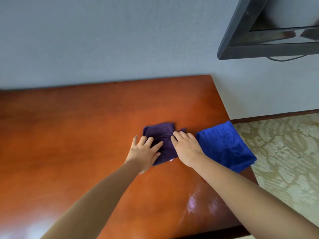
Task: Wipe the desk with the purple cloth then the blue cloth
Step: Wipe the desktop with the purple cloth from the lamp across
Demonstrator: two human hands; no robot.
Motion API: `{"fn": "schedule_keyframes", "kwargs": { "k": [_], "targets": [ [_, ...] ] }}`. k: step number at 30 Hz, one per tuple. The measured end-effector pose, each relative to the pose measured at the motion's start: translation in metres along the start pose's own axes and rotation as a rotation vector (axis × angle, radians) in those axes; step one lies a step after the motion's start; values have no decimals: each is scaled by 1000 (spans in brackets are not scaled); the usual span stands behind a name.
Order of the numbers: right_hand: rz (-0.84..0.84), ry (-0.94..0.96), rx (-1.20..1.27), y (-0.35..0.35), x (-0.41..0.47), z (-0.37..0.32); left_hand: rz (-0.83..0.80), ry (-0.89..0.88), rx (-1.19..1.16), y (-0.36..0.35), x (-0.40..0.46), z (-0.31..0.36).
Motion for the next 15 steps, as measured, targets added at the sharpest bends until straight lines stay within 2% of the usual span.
{"fn": "schedule_keyframes", "kwargs": {
  "k": [4,8,15],
  "targets": [
    [-77,-43,111,-6,4,-5,52,39,-53,0,4,6],
    [-104,-52,185,-4,16,2,10,17,-149,-11,17,3],
    [-134,-56,196,5,24,7,-17,0,-27,-15,25,-4]
  ]
}}
Point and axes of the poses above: each hand's wrist, its own x-axis towards the middle knuckle, its own y-axis out of the back of the hand, z = x × y, the point moved 5 cm from there along x, towards the middle knuckle, and after that the axes turned 8 degrees about x, right-handed, at the moved point
